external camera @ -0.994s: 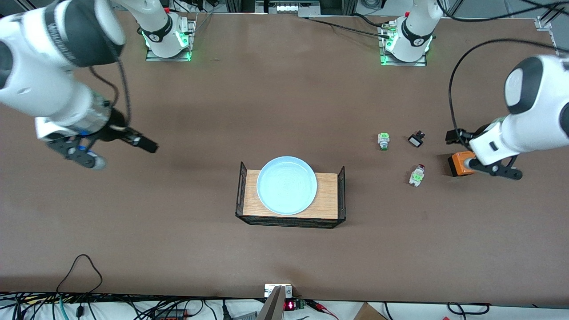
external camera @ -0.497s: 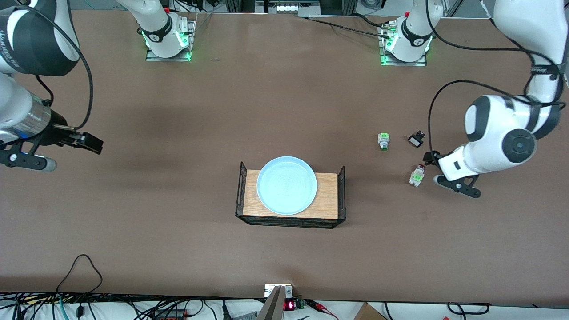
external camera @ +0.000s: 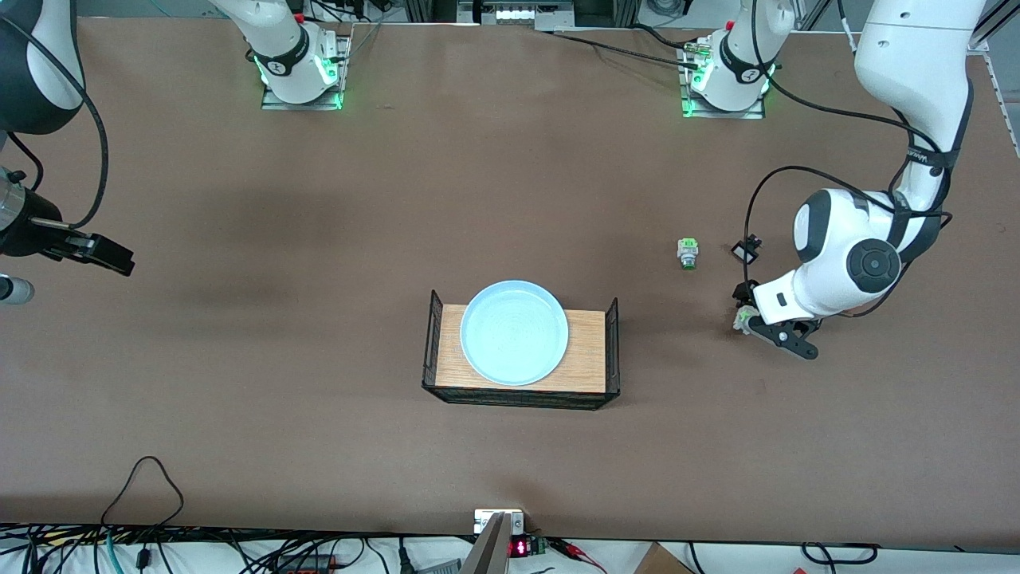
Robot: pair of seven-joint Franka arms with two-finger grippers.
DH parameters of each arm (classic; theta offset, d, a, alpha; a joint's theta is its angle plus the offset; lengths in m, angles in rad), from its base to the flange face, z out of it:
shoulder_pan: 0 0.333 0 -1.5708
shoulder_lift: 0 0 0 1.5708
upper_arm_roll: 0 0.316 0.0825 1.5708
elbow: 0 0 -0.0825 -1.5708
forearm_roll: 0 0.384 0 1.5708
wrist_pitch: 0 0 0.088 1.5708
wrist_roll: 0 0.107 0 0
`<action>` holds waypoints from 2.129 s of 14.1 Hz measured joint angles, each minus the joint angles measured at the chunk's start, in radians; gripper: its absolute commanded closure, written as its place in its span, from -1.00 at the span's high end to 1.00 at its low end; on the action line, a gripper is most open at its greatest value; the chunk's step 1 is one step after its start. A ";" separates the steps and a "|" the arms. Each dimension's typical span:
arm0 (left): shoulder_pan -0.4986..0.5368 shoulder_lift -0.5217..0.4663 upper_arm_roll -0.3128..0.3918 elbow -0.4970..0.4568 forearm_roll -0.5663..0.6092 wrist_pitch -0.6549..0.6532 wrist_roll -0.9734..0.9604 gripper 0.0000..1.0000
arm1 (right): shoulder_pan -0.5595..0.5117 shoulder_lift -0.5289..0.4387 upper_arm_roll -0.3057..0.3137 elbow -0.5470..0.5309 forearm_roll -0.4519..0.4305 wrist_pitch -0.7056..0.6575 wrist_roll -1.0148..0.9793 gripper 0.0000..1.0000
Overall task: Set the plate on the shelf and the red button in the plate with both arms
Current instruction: 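Grasp the red-capped green switch with the left gripper and lift it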
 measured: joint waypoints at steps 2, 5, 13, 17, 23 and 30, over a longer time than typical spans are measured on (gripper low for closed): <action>0.000 0.027 0.000 -0.002 0.000 0.041 0.017 1.00 | -0.018 -0.019 0.008 0.000 0.000 -0.001 -0.028 1.00; 0.003 0.072 0.000 -0.006 0.000 0.078 0.032 0.88 | -0.056 -0.045 0.012 0.000 0.044 -0.014 -0.068 1.00; 0.004 0.082 0.001 -0.014 0.000 0.076 0.038 -0.64 | -0.070 -0.178 0.022 -0.116 0.066 -0.090 -0.116 1.00; -0.004 0.066 -0.002 -0.002 0.000 -0.002 0.040 -0.74 | -0.072 -0.199 0.018 -0.140 0.097 -0.069 -0.142 1.00; -0.015 0.014 -0.056 0.221 0.000 -0.341 0.040 -0.73 | -0.072 -0.203 0.019 -0.128 0.096 -0.064 -0.153 1.00; -0.060 -0.010 -0.229 0.560 0.000 -0.682 0.037 -0.73 | -0.064 -0.204 0.035 -0.128 0.096 -0.069 -0.186 1.00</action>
